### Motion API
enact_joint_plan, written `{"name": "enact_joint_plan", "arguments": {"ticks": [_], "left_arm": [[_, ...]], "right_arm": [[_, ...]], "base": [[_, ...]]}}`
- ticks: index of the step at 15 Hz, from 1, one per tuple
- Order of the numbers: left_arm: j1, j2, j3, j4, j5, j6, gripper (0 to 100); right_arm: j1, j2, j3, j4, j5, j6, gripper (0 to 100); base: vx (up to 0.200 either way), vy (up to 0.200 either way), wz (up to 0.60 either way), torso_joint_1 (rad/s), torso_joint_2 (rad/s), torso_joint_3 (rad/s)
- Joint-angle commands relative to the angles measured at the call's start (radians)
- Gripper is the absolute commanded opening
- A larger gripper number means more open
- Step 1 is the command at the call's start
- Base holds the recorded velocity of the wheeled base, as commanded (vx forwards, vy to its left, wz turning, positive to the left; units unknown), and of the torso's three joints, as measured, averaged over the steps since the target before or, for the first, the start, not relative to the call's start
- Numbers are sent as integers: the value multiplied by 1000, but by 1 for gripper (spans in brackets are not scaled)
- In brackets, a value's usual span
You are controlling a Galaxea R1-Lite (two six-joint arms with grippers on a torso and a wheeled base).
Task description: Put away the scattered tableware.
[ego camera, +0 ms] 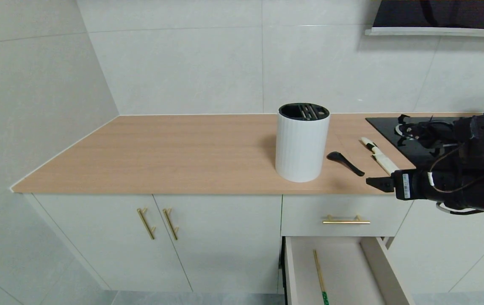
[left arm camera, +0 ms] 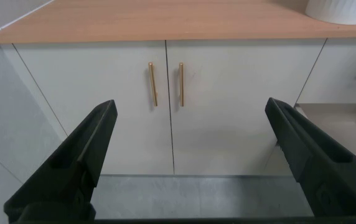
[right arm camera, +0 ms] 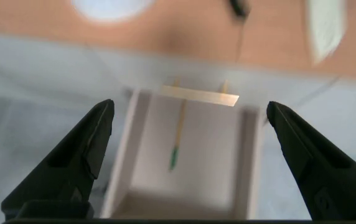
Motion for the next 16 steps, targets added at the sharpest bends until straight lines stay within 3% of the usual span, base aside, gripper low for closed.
{"name": "enact_joint_plan", "arguments": {"ticks": [1, 4, 7, 12, 16], "left_arm": [[0, 0, 0, 0, 0, 0, 100], [0, 0, 0, 0, 0, 0, 100], [0, 0, 0, 0, 0, 0, 100], [0, 0, 0, 0, 0, 0, 100], [0, 0, 0, 0, 0, 0, 100]], "right_arm": [[-51, 164, -112, -85, 2, -50, 100], [-106, 332, -296, -93, 82, -104, 100], [-154, 398, -366, -93, 258, -205, 100], [-233, 488, -490, -82, 471, -219, 100], [-250, 619, -555, -87, 482, -262, 100]], "base": [[0, 0, 0, 0, 0, 0], [0, 0, 0, 0, 0, 0], [0, 0, 0, 0, 0, 0], [0, 0, 0, 0, 0, 0], [0, 0, 0, 0, 0, 0]]}}
